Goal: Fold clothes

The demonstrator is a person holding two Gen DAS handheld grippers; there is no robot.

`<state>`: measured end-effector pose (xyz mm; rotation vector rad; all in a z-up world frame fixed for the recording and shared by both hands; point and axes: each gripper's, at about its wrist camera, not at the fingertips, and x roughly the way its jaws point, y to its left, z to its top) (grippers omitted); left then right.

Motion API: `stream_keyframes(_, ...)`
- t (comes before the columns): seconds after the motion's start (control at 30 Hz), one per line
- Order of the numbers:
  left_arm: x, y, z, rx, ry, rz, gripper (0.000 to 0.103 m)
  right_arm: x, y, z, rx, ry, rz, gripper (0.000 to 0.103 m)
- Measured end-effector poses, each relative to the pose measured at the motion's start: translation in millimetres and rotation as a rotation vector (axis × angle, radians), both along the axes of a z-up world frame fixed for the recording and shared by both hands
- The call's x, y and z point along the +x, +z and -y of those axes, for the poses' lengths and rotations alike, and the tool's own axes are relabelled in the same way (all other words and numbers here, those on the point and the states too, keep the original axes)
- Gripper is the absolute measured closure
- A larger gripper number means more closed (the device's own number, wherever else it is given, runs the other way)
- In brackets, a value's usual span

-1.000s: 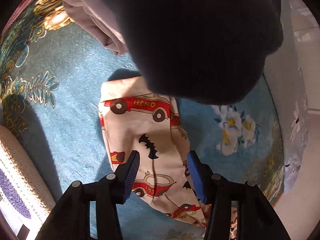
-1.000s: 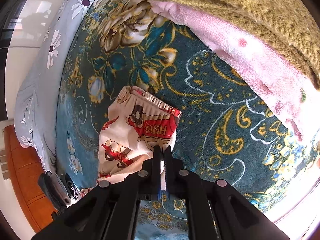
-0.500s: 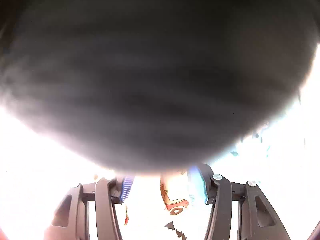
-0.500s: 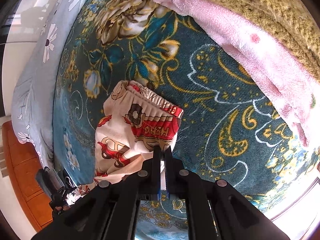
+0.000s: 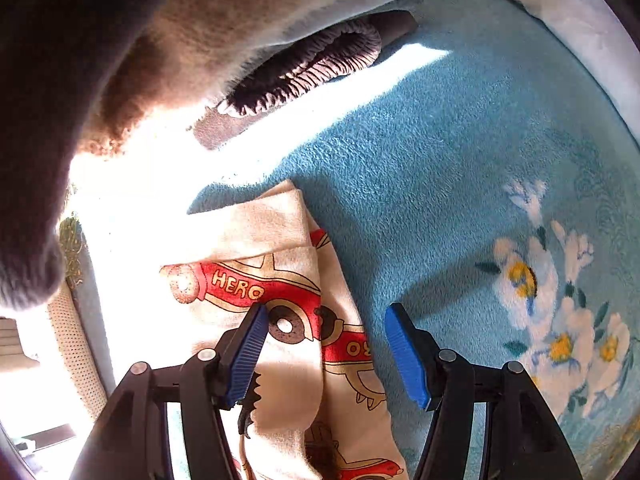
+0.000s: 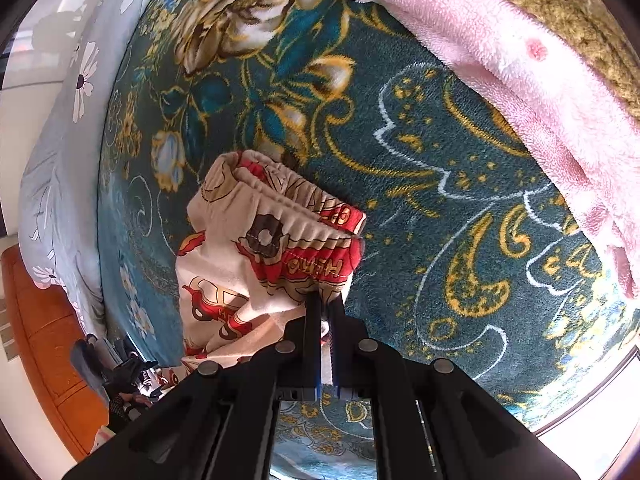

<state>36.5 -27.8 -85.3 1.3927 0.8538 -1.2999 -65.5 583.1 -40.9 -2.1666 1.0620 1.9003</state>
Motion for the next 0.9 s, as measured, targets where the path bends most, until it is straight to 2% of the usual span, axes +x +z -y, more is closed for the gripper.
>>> stream_keyframes(0.03,0.4,0.2,-1.3,-0.001,-0.007,0.006,0.055,-0.3,0.3,-0.9,0.001,-0.002,0.0,0.098)
stream_keyframes(0.07,0.7,0.4,-2.4,-0.002,-0.015,0.014,0.073,-0.7,0.9,-1.4,0.0,-0.003,0.0,0.098)
stream_keyframes(0.13,2.9,1.1,-4.7,-0.002,-0.02,0.026,0.089,-1.3,2.5,-1.7,0.0,0.0,-0.004,0.098)
stream_keyframes(0.17,5.0,2.8,-5.1,-0.006,-0.021,0.026,0.095,-1.2,3.3,-1.1,0.0,0.005,-0.006,0.098)
stream_keyframes(0.27,17.9,19.3,-7.4,-0.022,-0.003,-0.026,0.096,-1.0,6.0,0.7,0.002,0.018,-0.012,0.098)
stream_keyframes(0.4,46.8,62.5,-18.1,0.026,0.01,-0.196,0.096,0.4,10.5,1.4,0.008,0.019,-0.022,0.098)
stream_keyframes(0.53,93.5,124.4,-20.1,0.038,-0.001,-0.393,0.097,-1.0,18.8,2.9,0.018,0.025,-0.046,0.098)
stream_keyframes(0.63,124.0,174.3,18.0,-0.037,-0.044,-0.49,0.097,-2.3,27.2,6.0,0.03,0.036,-0.078,0.098)
stream_keyframes(0.7,157.7,188.7,34.9,-0.13,-0.056,-0.446,0.101,0.0,26.6,6.0,0.04,0.041,-0.079,0.098)
stream_keyframes(0.8,217.4,155.1,66.8,-0.15,0.076,-0.353,0.102,5.7,19.9,5.5,0.052,0.044,-0.059,0.098)
stream_keyframes(0.9,292.0,107.1,76.6,-0.052,0.351,-0.333,0.101,14.4,9.4,9.0,0.057,0.029,-0.026,0.098)
